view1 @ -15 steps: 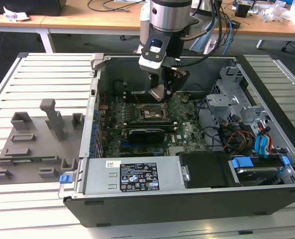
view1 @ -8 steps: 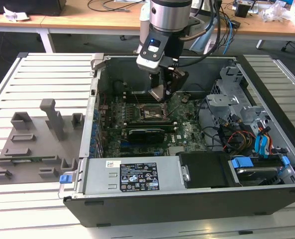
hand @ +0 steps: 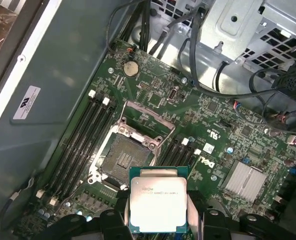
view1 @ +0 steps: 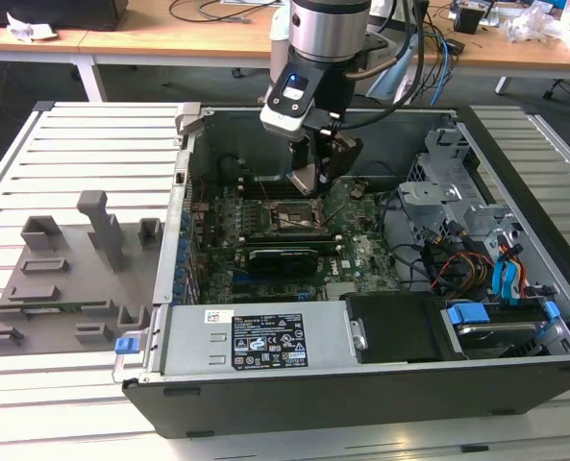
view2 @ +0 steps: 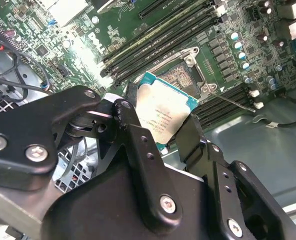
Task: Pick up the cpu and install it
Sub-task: 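Place the cpu into insertion slot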
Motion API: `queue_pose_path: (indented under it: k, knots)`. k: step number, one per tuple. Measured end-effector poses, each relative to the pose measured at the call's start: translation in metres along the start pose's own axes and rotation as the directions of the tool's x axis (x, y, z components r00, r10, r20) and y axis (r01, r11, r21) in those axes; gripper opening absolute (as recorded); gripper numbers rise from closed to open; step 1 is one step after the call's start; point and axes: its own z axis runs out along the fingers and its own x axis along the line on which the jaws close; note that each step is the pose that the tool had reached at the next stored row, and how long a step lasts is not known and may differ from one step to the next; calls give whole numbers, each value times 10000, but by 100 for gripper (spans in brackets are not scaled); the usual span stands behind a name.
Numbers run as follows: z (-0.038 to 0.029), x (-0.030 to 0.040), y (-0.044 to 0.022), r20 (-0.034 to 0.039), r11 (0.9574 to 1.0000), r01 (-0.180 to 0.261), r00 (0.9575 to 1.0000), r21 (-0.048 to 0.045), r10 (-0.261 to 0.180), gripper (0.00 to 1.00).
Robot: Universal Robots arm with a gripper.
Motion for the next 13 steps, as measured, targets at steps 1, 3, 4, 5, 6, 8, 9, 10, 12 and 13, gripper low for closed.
queue_pose_path:
  k: [1, 3, 4, 5, 6, 8, 9, 10, 12, 13]
  knots:
    - [0, 0, 0, 0, 10000, -51, 10000, 1, 51, 55]
    - [1, 0, 0, 2, 9997, -253, 9997, 5, 253, 55]
    - [1, 0, 1, 2, 9995, -312, 9995, 6, 312, 55]
    - [1, 0, 1, 3, 9994, -356, 9994, 7, 356, 55]
    - [2, 0, 1, 3, 9990, -447, 9990, 8, 447, 55]
    - [2, 0, 0, 5, 9979, -642, 9979, 12, 642, 55]
    - [4, 0, 0, 12, 9921, -1255, 9921, 24, 1255, 55]
    - [4, 0, 0, 29, 9827, -1853, 9827, 38, 1853, 55]
    - [6, 0, 1, 22, 9749, -2224, 9749, 131, 2224, 55]
    - [6, 0, 0, 7, 9723, -2328, 9725, 202, 2328, 55]
